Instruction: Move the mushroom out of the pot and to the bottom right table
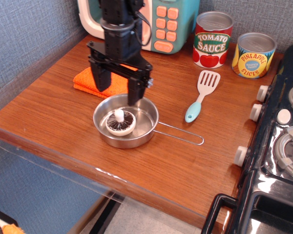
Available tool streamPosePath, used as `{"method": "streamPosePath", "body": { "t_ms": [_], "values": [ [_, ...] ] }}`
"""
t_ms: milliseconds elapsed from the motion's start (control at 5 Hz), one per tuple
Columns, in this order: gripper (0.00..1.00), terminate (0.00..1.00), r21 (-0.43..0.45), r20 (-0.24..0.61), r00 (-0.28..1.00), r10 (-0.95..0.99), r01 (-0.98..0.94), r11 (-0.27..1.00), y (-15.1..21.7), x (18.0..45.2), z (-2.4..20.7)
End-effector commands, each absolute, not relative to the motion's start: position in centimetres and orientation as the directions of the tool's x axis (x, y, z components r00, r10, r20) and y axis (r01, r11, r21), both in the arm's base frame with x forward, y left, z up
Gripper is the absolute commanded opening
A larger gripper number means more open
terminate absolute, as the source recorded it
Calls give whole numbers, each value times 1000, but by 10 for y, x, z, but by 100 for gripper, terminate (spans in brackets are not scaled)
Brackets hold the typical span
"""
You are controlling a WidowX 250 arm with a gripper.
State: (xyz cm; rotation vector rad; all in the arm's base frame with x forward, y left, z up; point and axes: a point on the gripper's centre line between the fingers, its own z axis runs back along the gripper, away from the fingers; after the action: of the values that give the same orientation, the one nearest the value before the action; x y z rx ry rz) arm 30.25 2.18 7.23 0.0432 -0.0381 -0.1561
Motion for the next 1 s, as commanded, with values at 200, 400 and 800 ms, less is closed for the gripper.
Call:
{"method": "streamPosePath", "body": {
  "t_ms": [200, 400, 800],
  "values": [
    [100, 0, 88, 48, 984, -171, 167, 982, 16, 308, 55],
    [100, 0, 79, 51, 984, -173, 169, 982, 18, 302, 50],
    [100, 0, 84, 37, 986, -165, 162, 983, 21, 287, 43]
  ]
}}
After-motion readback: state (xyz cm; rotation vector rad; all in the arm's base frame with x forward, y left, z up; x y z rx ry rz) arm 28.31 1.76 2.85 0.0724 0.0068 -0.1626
